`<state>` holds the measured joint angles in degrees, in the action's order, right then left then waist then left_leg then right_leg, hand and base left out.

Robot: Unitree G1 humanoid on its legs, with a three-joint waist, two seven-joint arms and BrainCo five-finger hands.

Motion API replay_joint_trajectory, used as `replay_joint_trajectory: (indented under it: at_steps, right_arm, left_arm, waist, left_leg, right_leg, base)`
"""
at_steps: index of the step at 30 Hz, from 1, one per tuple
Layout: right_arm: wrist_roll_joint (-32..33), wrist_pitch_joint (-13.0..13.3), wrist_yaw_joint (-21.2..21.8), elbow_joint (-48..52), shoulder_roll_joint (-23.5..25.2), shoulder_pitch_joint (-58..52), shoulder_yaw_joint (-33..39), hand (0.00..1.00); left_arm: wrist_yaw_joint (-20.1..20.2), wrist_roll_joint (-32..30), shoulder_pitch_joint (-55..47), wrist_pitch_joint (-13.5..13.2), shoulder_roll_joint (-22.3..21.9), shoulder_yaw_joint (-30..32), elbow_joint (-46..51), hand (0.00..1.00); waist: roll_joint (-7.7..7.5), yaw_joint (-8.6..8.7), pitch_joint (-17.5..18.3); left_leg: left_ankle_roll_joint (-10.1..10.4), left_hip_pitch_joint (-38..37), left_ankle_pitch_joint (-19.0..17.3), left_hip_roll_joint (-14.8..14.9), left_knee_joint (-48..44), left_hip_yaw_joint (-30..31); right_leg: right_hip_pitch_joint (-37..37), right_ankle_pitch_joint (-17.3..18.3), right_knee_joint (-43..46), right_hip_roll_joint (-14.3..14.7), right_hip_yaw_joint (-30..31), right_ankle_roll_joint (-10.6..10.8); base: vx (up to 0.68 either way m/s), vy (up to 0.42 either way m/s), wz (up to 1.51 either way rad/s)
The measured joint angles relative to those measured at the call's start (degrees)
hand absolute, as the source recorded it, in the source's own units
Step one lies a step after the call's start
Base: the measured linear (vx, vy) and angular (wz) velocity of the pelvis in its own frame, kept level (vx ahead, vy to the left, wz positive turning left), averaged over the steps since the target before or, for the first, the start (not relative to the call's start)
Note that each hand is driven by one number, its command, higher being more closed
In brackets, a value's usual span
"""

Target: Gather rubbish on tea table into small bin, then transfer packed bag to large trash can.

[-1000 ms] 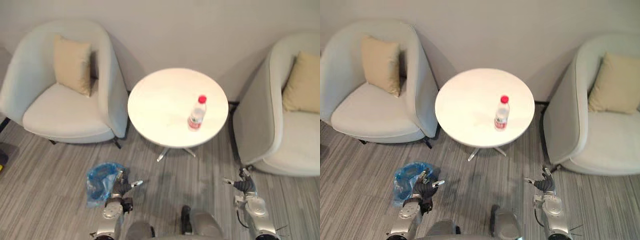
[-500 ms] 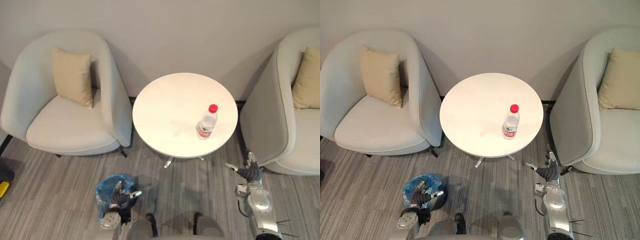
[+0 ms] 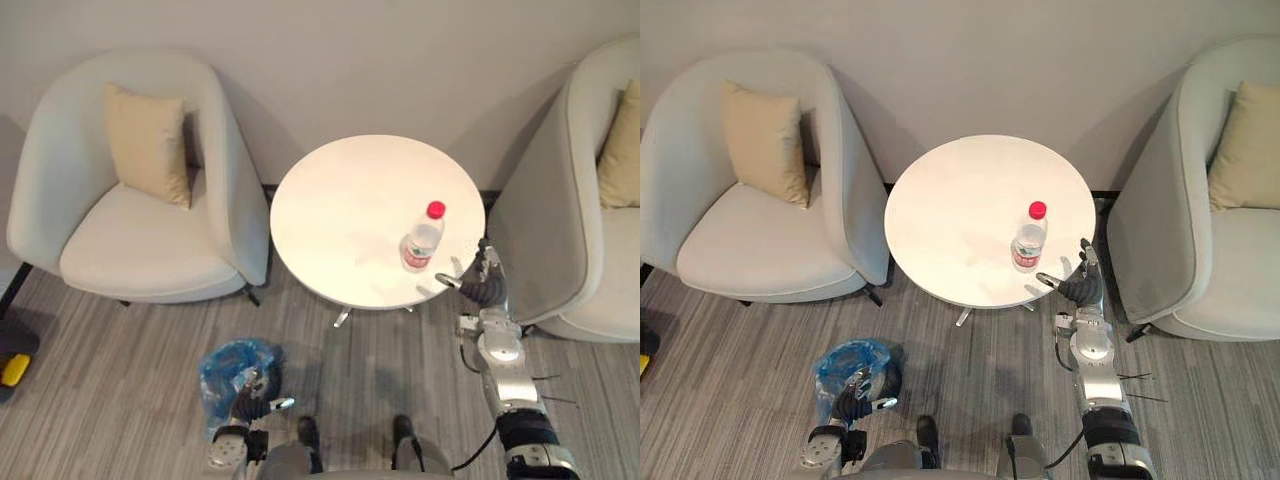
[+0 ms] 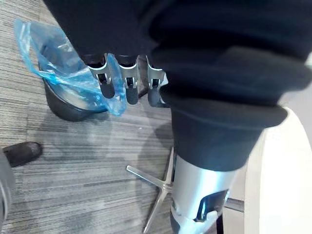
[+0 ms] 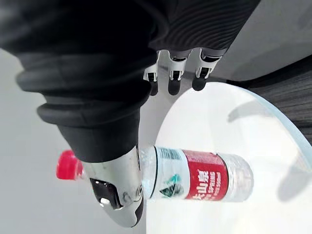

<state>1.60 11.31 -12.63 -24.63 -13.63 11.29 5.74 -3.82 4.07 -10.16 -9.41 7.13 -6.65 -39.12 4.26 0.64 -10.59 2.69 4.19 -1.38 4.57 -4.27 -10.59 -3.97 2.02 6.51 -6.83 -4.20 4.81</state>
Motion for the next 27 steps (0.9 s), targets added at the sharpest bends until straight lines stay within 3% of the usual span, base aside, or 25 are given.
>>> replay_joint_trajectory:
  at_steps: [6,9,16,17,27]
  right_arm:
    - [0.22,-0.4,-1.59,-5.49,-0.81,7.18,0.01,0.0]
    - [0.95,-0.55,-3.59,-9.95,-4.1,13.9,0.19,0.0]
    - [4.72,-0.64,-6.77,-15.34,-7.51,25.55,0.44,0.0]
    - [5.0,-0.63,-7.44,-15.65,-7.75,26.63,0.48,1.0]
    - [9.67,-0.55,-8.32,-19.73,-12.22,34.34,0.38,1.0]
  left_arm:
    - [-0.02,0.48,-0.11,-0.28,0.0,0.0,-0.24,0.0]
    - [-0.07,1.64,0.14,-1.05,-0.09,-0.04,0.05,0.0]
    - [-0.22,3.31,0.08,-1.47,-0.11,-0.1,0.57,0.0]
    - [-0.25,3.83,0.09,-1.78,-0.11,-0.11,0.58,0.0]
    - [-0.54,5.48,0.22,-2.43,-0.12,-0.71,2.73,0.0]
  waist:
    - [1.06,-1.0,-1.18]
    - [2.26,-1.39,-3.24]
    - [2.93,-1.74,-6.22]
    - [2.95,-1.72,-6.35]
    - [4.02,-1.8,-9.41]
  left_leg:
    - [-0.48,3.12,1.08,-1.17,0.2,3.13]
    - [-0.99,5.43,1.98,-1.81,0.22,4.61]
    - [-1.27,7.76,2.55,-2.22,0.18,6.03]
    - [-1.27,8.18,2.55,-2.24,0.18,6.03]
    - [-1.29,10.07,2.57,-2.52,-0.35,7.57]
  right_leg:
    - [-1.2,-0.57,-0.61,-1.01,-2.6,0.37]
    - [-2.64,-0.92,-0.66,-1.61,-3.8,0.61]
    - [-3.96,-0.92,-0.62,-1.83,-5.26,0.58]
    - [-4.41,-0.92,-0.61,-1.84,-5.24,0.58]
    - [-5.79,-0.29,0.44,-1.94,-5.36,-0.09]
  base:
    - [-0.04,0.029,0.28]
    - [-0.03,0.033,0.23]
    - [0.01,0.005,0.12]
    - [0.0,0.0,0.0]
    - [0.01,-0.002,0.07]
